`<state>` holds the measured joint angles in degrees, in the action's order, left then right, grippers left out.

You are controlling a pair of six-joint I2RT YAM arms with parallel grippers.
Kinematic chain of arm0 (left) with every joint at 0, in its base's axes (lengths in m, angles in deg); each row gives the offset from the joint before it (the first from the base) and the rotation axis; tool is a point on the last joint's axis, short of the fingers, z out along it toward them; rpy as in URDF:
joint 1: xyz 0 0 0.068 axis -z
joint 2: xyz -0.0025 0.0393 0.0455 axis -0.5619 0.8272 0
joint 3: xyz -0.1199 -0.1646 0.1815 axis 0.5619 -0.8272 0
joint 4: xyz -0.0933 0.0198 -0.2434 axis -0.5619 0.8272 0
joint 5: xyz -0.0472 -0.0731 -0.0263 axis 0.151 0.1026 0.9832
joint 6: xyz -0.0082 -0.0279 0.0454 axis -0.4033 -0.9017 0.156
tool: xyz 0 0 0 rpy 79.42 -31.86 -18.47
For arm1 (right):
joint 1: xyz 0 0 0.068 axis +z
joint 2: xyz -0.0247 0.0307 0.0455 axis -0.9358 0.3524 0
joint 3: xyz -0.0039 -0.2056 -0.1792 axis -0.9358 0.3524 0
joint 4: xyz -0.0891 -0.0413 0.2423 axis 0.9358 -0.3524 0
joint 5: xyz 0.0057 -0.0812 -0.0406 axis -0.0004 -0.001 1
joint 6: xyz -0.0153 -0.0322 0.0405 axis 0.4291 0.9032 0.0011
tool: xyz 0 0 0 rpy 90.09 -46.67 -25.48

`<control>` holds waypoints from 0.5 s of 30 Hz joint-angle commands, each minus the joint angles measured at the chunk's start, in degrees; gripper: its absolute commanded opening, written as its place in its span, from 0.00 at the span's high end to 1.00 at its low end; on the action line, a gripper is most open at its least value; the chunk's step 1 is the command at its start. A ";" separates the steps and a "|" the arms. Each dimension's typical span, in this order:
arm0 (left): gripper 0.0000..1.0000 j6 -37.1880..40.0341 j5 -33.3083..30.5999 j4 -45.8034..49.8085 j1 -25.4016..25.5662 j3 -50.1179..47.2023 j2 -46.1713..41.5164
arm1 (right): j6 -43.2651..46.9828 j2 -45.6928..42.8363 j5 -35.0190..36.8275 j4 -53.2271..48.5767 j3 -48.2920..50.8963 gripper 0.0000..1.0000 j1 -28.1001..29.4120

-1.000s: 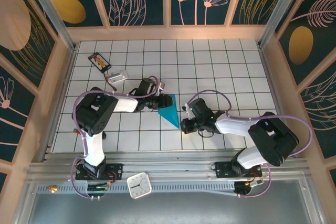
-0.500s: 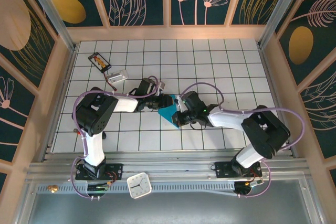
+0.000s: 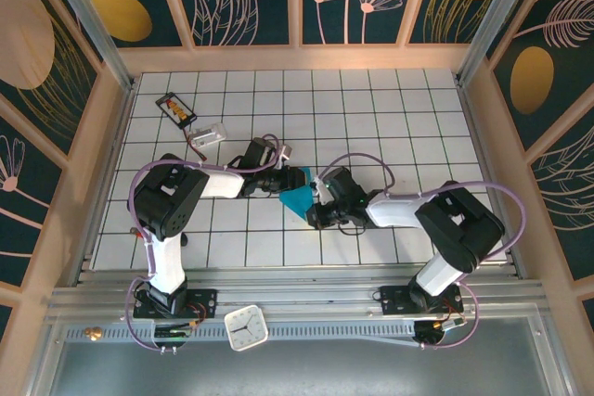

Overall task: Fold a paper plane with a square sheet of paper (pick it up from the middle)
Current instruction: Fourth fold the wing at the center of the table.

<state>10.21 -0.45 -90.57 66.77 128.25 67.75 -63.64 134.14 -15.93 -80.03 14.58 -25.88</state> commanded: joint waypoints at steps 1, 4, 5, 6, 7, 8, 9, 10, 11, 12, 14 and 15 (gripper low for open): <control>0.65 1.88 -4.99 6.26 -0.50 -0.76 3.79 | -2.36 -1.49 -1.75 -3.56 4.44 1.00 -0.11; 0.65 2.15 -5.25 6.41 -0.50 -0.68 3.77 | -3.97 -2.58 -2.56 -2.58 6.40 1.00 -0.07; 0.65 2.24 -5.34 6.57 -0.50 -0.73 3.77 | -4.40 -2.93 -2.73 -2.24 7.16 1.00 -0.07; 0.65 2.31 -5.43 6.61 -0.51 -0.76 3.74 | -4.79 -3.16 -2.84 -1.98 7.73 1.00 -0.07; 0.65 2.32 -5.51 6.72 -0.50 -0.73 3.76 | -5.33 -3.32 -3.05 -1.61 8.47 1.00 0.07; 0.65 2.41 -5.52 6.77 -0.50 -0.77 3.72 | -5.69 -3.46 -3.27 -1.19 9.10 1.00 0.01; 0.65 2.42 -5.52 6.70 -0.50 -0.78 3.74 | -5.96 -3.51 -3.28 -1.12 9.58 1.00 -0.04; 0.65 2.38 -5.60 6.79 -0.50 -0.74 3.65 | -6.12 -3.65 -3.20 -1.09 10.11 1.00 0.04; 0.65 2.41 -5.69 6.80 -0.50 -0.78 3.69 | -6.34 -3.90 -3.12 -1.07 10.77 1.00 0.01; 0.65 2.51 -5.69 6.88 -0.50 -0.74 3.66 | -6.63 -4.25 -3.19 -0.92 11.25 1.00 0.02; 0.65 2.55 -5.86 7.06 -0.50 -0.61 3.68 | -7.42 -5.14 -3.20 -0.70 12.39 1.00 0.13; 0.65 2.53 -5.87 7.06 -0.51 -0.61 3.76 | -7.61 -5.67 -3.20 -0.79 12.72 1.00 0.20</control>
<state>10.65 -0.45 -90.09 66.77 128.47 67.79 -69.41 128.69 -17.42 -72.32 23.80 -26.14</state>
